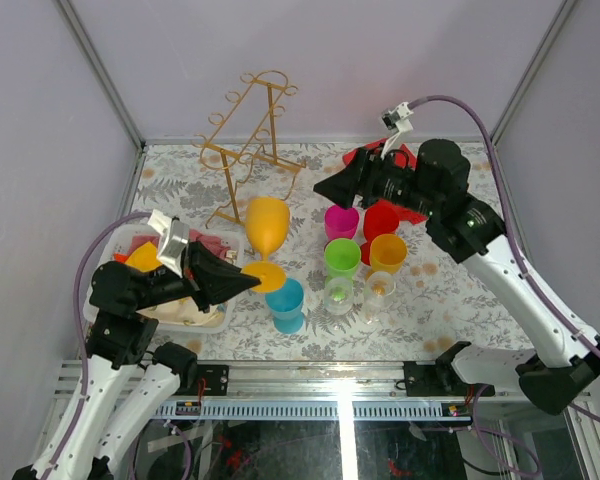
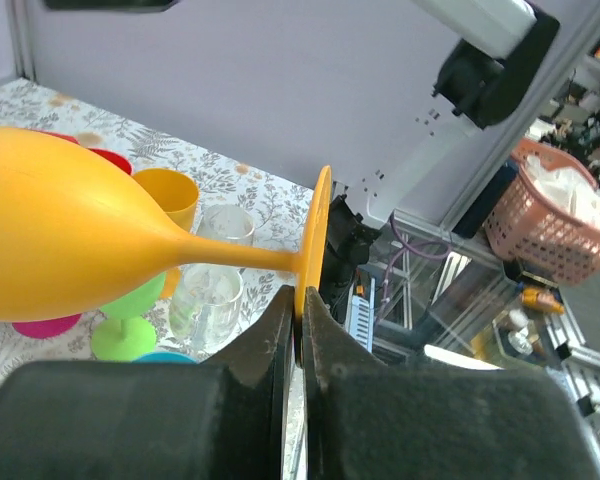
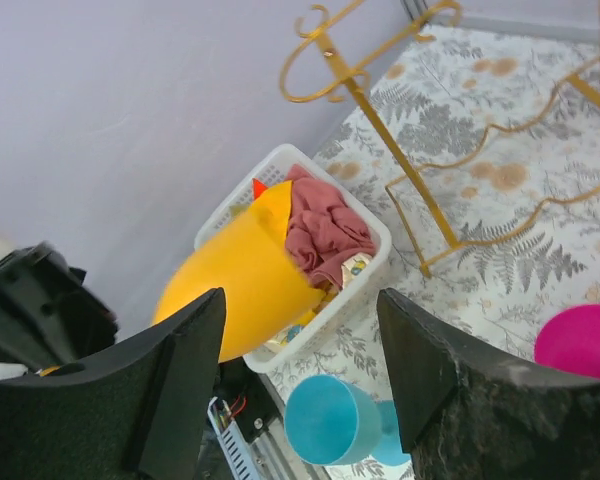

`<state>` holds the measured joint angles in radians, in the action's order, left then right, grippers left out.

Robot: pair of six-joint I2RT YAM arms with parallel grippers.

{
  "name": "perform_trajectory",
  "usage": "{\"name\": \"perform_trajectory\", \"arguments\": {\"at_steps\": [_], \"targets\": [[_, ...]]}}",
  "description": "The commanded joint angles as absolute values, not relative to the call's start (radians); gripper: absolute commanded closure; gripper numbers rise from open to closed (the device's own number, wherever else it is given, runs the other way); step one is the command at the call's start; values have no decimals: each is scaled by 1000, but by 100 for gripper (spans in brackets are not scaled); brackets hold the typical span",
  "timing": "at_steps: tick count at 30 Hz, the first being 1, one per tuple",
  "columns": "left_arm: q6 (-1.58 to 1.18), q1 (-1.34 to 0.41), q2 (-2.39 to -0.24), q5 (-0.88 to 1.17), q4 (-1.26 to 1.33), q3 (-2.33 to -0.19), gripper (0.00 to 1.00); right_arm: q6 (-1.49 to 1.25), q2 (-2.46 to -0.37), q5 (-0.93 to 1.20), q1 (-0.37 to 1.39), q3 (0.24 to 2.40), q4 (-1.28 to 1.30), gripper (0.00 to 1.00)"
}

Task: Take the wine glass off the wine glass rack
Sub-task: Place the wine glass at the center of the board.

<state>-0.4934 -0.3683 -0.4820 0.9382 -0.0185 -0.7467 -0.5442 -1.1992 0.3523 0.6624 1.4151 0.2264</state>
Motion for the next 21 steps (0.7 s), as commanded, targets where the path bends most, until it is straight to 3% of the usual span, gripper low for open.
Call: {"name": "perform_trajectory", "arguments": {"at_steps": [1,6,12,21], "targets": [[-387,-374,-444,1053,104,-719,100,-690,-1241,603,590,1367,133,29],[-377,-374,-412,1160,147,-716,100,-829,-1270,833,589,1309,-95,25],[-362,-374,-375,1183,153,-724,100,-945,-1301,947,589,1281,-307,22],[-414,-374,-371,1171,225,-715,100,-1285,-1387,1155,606,1253,-702,26]]}}
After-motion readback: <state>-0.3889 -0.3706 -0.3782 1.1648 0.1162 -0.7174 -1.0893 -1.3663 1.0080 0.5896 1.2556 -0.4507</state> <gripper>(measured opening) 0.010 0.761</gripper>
